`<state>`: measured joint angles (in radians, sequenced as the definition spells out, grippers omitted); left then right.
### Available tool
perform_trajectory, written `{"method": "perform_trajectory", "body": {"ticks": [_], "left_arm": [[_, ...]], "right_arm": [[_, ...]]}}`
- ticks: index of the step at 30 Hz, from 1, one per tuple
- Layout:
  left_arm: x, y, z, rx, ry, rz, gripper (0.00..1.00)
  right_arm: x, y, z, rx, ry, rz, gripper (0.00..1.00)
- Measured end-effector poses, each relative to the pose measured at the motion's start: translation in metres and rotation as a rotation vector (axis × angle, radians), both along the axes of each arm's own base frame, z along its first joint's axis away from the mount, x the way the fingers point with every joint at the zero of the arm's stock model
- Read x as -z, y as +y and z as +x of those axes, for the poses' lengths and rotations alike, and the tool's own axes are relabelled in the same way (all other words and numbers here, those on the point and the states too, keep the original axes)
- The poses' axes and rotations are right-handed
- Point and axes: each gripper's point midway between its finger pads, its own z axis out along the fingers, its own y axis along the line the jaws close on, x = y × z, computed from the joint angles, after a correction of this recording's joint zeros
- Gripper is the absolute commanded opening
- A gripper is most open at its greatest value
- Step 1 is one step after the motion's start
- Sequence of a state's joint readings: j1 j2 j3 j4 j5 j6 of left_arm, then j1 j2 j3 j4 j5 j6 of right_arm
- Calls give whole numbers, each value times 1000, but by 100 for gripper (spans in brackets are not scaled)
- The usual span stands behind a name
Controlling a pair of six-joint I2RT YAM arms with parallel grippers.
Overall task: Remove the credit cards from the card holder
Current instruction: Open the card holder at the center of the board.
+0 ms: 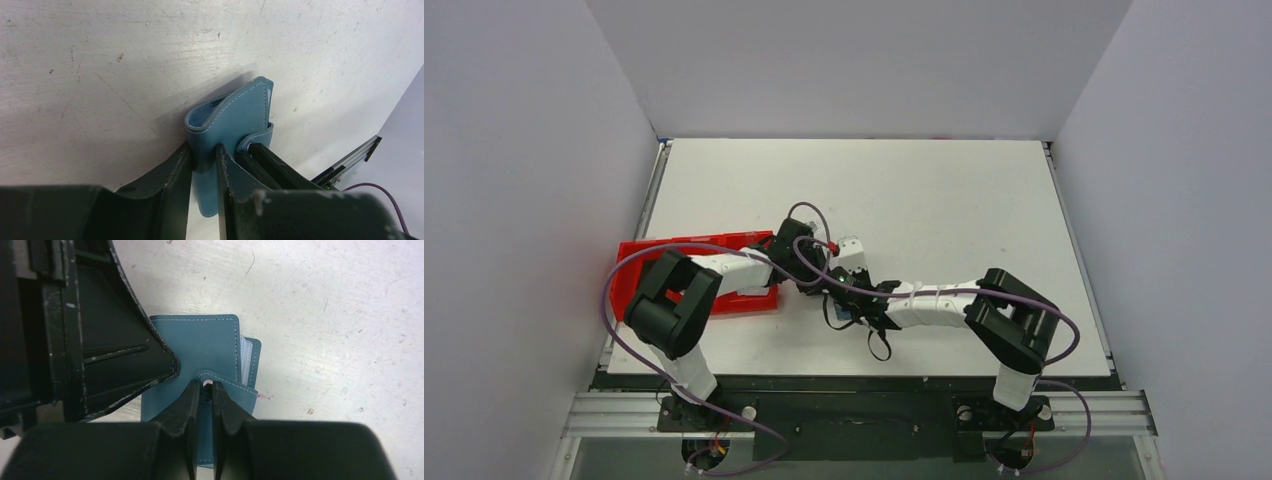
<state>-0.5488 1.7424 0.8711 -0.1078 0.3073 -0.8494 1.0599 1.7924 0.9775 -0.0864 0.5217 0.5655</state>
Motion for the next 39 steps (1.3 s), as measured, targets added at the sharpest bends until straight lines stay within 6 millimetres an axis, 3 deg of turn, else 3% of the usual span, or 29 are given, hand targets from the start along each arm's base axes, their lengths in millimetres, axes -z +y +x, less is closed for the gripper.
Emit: {"method": "perform_trajectory", "body": {"ticks": [13, 20, 25, 30, 36, 39], "left_arm": [[0, 0, 1, 6, 6, 8, 0], [0, 0, 0, 13, 1, 11, 0], [0, -2, 0, 18, -5, 11, 0], [-1, -4, -1, 27, -30, 35, 0], [-5, -1, -5, 48, -58, 111, 17], [-9, 6, -13, 60, -57, 152, 24]], "right_arm": [[-4, -3, 2, 33, 158, 241, 0], [-12, -20, 24, 137, 201, 417, 0], [-9, -28, 25, 173, 244, 476, 0], [-33, -41, 25, 200, 241, 532, 0], [-78, -54, 27, 210, 172, 595, 0], [-85, -57, 24, 206, 171, 594, 0]]}}
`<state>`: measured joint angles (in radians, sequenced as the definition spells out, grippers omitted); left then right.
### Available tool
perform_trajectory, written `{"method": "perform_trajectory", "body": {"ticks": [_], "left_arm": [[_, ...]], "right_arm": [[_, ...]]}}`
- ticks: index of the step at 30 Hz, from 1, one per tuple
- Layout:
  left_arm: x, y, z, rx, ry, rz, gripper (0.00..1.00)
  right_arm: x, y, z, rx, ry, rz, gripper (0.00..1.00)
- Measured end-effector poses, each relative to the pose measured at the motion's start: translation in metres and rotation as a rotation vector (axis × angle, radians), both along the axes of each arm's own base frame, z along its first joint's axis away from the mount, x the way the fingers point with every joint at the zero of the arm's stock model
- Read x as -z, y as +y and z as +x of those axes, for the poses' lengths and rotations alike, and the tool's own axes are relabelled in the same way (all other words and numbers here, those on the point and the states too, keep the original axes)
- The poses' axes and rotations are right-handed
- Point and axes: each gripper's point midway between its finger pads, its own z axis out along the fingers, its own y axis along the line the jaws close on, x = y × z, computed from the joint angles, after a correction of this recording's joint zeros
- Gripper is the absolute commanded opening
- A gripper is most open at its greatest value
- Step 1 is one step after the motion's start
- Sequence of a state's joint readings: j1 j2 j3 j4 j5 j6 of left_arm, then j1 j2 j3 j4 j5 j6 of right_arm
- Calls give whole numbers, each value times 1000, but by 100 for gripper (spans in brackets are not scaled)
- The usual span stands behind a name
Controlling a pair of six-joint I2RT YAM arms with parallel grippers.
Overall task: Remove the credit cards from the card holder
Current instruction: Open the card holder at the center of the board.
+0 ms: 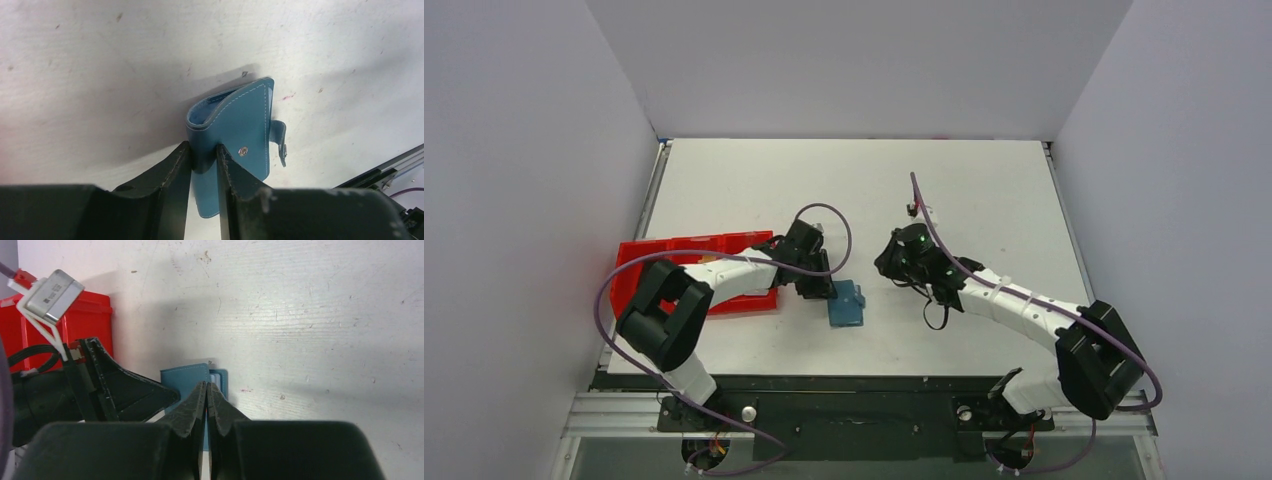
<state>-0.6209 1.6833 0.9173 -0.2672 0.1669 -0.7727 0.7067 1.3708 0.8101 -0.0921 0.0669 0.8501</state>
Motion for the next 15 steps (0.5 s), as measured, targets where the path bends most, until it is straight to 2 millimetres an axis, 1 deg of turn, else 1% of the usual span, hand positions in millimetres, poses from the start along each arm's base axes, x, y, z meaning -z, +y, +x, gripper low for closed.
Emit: {"method": "perform_trajectory", "body": {"ticks": [4, 5, 7, 8, 9, 11, 15], "left_arm": [[-8, 11, -6, 2, -7, 38, 25], [-9, 12, -6, 3, -9, 41, 24], [-10, 14, -7, 3, -11, 51, 20], [-10, 15, -8, 4, -9, 54, 19], [-10, 15, -8, 4, -7, 55, 16], [-10, 15, -9, 4, -6, 58, 12], [-10, 15, -8, 3, -6, 57, 5]], "right_arm": [[2, -4, -5, -3, 23, -25, 0], [-1, -4, -6, -7, 37, -40, 1], [-20, 4, 3, -19, 2, -29, 22], [-25, 8, 5, -26, -16, -21, 25], [-27, 11, 3, -34, -25, -23, 31], [-18, 20, -7, -77, -16, -56, 36], [11, 43, -33, -168, 18, -139, 40]]}}
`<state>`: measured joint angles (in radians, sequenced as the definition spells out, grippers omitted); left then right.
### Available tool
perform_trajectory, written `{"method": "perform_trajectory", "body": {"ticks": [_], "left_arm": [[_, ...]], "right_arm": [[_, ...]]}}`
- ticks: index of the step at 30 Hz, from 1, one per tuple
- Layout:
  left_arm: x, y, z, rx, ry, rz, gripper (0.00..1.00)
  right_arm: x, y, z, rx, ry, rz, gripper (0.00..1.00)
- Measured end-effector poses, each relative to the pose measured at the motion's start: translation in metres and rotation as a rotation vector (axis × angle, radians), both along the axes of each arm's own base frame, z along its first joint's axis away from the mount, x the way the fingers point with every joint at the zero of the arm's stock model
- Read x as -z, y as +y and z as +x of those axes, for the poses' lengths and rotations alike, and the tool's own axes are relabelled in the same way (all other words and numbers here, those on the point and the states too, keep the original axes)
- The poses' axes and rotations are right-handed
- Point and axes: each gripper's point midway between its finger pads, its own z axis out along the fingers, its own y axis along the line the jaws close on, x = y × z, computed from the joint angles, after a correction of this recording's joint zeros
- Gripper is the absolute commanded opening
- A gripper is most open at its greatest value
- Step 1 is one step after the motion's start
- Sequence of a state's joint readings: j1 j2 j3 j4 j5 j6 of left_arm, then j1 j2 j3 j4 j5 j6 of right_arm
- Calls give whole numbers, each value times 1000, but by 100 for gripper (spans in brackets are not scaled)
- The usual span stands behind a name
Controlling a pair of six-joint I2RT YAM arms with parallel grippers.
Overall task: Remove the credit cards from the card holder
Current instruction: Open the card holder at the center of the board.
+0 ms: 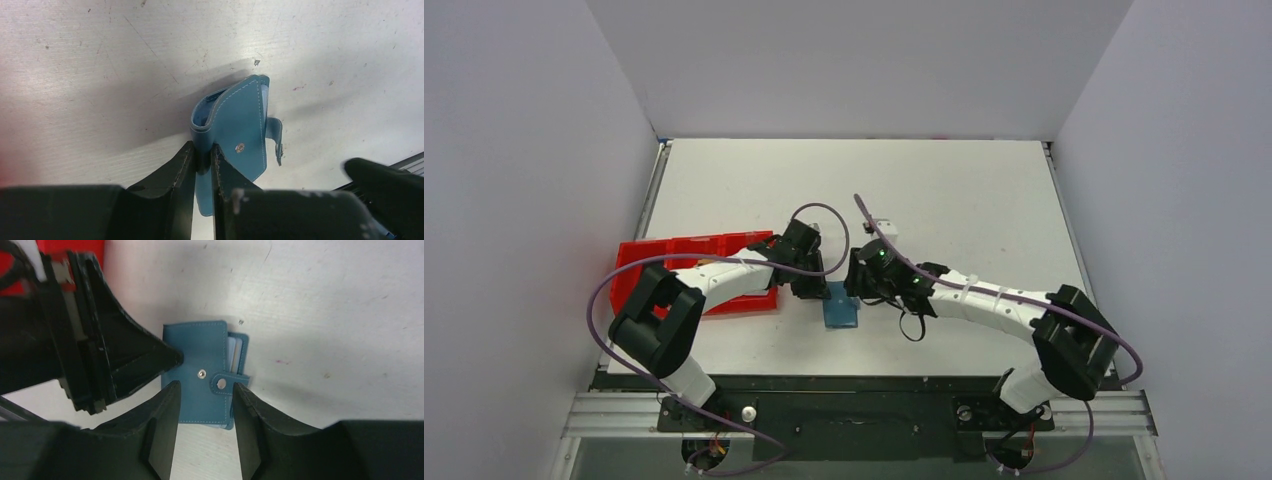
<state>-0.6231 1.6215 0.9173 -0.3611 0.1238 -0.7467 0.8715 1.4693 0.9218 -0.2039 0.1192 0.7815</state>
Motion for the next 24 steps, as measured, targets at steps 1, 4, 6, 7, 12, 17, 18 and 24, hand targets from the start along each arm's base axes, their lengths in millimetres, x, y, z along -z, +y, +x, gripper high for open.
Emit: {"method": "perform_trajectory", "body": {"ticks": [1, 4, 6, 7, 12, 17, 18, 24], "left_arm": [[0, 0, 0, 0, -1, -1, 5], [0, 0, 0, -1, -1, -2, 1], [0, 0, 0, -3, 0, -2, 0], [0, 0, 0, -4, 0, -3, 0], [1, 0, 0, -7, 2, -3, 0], [2, 0, -1, -8, 3, -3, 0], [2, 0, -1, -8, 4, -3, 0], [2, 0, -1, -8, 4, -3, 0]], "right_arm": [[7, 4, -5, -16, 8, -17, 41], [30, 12, -18, -56, 37, -74, 42], [45, 12, -20, -60, 52, -114, 43], [49, 12, -22, -61, 55, -127, 43], [70, 7, -22, -45, 61, -196, 45], [71, 1, -14, -6, 22, -228, 34], [70, 1, -12, 3, 13, -230, 32], [73, -7, -7, 47, -14, -245, 0]]}}
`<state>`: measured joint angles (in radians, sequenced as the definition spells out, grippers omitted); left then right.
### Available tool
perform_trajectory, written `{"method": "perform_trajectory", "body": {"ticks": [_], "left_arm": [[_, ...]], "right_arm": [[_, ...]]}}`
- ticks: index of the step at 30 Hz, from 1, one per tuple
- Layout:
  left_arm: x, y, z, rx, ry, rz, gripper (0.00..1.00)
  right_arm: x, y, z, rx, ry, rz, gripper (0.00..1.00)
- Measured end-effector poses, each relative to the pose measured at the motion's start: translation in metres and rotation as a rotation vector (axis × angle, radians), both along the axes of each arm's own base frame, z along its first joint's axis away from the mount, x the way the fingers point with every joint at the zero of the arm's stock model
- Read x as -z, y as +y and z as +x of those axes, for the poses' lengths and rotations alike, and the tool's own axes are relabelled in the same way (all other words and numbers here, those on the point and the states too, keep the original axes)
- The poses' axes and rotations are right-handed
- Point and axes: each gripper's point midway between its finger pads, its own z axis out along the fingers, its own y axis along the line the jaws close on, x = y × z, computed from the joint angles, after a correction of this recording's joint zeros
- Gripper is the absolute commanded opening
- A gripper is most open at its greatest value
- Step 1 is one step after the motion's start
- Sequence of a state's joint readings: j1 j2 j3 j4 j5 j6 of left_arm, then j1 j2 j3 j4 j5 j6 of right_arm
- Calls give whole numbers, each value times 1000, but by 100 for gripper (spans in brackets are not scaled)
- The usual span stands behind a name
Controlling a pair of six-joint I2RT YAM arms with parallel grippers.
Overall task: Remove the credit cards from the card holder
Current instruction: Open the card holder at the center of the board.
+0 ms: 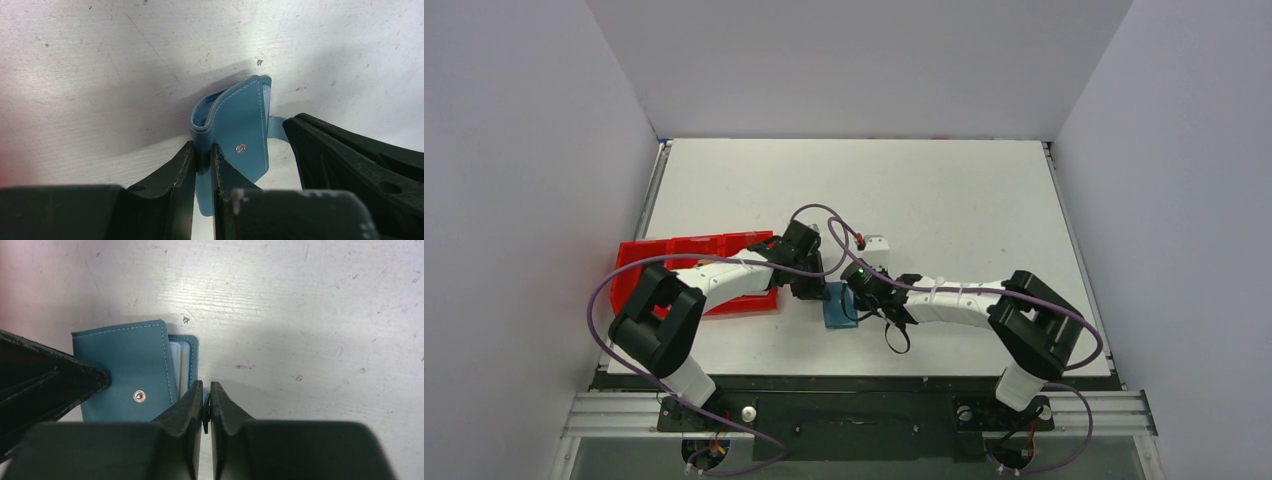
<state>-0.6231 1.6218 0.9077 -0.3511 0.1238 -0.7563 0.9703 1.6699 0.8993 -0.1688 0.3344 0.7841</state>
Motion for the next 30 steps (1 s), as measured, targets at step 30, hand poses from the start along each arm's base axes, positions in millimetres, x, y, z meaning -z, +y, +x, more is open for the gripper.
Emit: {"method": "perform_trajectory", "body": {"ticks": [30], "left_arm": [[-18, -2, -10, 26, -33, -42, 38]], "right_arm": [[-75, -20, -1, 46, -90, 124, 0]]}}
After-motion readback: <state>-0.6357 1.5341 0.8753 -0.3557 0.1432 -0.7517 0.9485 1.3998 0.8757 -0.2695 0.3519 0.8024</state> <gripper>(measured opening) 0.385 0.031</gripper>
